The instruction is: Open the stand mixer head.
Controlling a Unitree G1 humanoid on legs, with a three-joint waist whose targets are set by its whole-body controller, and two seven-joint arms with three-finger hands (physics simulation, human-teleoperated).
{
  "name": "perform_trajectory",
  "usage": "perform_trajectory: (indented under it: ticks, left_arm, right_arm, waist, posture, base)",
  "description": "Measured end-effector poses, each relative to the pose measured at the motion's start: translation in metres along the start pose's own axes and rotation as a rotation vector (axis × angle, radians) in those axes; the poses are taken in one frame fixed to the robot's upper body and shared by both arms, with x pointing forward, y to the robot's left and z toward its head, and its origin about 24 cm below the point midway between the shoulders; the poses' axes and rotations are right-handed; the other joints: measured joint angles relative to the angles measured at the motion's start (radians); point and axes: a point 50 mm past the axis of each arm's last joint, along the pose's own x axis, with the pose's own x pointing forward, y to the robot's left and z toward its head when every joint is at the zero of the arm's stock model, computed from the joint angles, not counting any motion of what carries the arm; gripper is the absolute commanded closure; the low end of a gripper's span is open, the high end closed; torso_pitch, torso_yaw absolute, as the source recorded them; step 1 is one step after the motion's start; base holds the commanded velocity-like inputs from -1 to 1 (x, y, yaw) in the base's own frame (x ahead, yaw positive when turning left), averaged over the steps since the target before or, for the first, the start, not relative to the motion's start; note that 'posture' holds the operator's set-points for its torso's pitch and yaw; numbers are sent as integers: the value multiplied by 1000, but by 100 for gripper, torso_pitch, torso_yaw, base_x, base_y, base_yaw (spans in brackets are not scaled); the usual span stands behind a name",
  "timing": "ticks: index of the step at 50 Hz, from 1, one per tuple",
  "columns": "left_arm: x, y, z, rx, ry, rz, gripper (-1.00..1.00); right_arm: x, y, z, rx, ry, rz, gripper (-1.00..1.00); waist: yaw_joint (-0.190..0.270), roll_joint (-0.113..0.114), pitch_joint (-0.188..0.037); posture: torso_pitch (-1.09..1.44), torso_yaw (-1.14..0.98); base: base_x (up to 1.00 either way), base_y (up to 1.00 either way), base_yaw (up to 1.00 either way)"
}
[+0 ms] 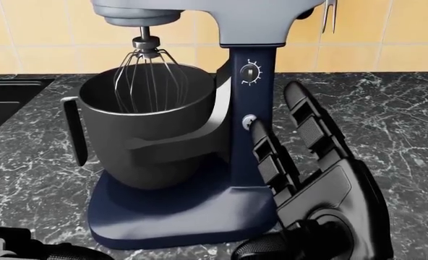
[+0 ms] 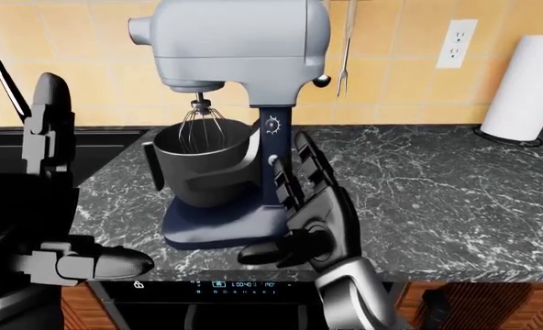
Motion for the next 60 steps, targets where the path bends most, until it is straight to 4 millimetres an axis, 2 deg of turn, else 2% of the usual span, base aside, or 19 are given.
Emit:
perform_trajectory:
  ticks: [60]
  left_arm:
    - [0,0,1,0,-3,-1,-100]
  right_arm:
    - [19,-5,-12,-2,11,16,-100]
  waist:
    - [-5,11,1]
  posture:
    - [-37,0]
  base:
    - [0,0,0]
